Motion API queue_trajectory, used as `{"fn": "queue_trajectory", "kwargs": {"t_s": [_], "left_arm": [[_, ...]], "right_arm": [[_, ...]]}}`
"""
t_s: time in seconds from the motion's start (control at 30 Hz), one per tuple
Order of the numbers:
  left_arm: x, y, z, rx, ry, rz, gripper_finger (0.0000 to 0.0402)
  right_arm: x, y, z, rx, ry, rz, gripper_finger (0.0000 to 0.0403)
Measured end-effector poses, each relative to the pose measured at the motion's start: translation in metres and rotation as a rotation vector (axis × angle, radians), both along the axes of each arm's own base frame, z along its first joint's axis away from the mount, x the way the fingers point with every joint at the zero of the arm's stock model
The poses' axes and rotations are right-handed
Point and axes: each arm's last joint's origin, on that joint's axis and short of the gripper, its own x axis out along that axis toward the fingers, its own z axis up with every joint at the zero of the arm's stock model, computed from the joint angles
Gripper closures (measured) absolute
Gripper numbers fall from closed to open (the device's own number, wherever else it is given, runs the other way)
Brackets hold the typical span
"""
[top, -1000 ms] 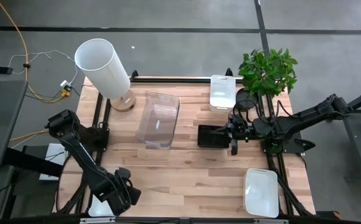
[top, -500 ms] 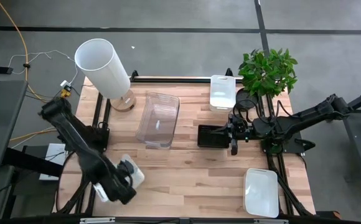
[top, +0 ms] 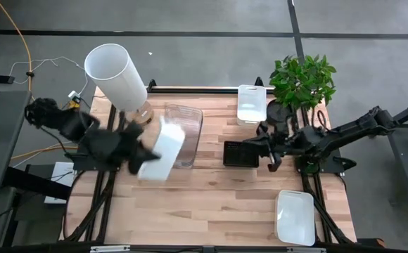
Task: Stack baskets by color
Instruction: Stack the left white bin on top of the top white bin
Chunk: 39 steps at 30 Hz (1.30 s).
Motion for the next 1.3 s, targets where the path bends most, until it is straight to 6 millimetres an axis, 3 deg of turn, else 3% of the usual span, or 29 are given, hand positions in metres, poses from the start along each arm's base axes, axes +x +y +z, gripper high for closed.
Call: {"fn": "queue_trajectory", "kwargs": {"t_s": [0.13, 0.3, 0.5, 0.63, 0.83, 1.03, 1.3], "left_arm": [[0.031, 0.031, 0.01, 0.19, -0.009, 0.017, 0.0401], [0.078, 0.071, 0.01, 0.325, -0.097, 0.031, 0.0401], [0.134, 0.125, -0.003, 0.385, -0.239, 0.145, 0.0401], [0.17, 0.149, -0.026, 0.332, -0.307, 0.186, 0.0401], [0.215, 0.174, -0.066, 0.282, -0.393, 0.254, 0.0401], [0.243, 0.203, -0.11, 0.274, -0.409, 0.387, 0.0401], [0.286, 0.231, -0.134, 0.238, -0.446, 0.333, 0.0401]], "right_arm": [[-0.002, 0.0, 0.016, -0.069, -0.085, -0.03, 0.0403], [-0.002, 0.0, 0.054, -0.197, -0.135, -0.066, 0.0403], [-0.005, -0.001, 0.093, -0.318, -0.061, -0.077, 0.0403], [-0.009, -0.002, 0.109, -0.331, -0.012, -0.08, 0.0403], [-0.011, -0.004, 0.115, -0.347, 0.004, -0.125, 0.0403], [-0.008, -0.004, 0.112, -0.339, 0.032, -0.162, 0.0403], [-0.001, -0.003, 0.108, -0.317, 0.05, -0.161, 0.0403]]}}
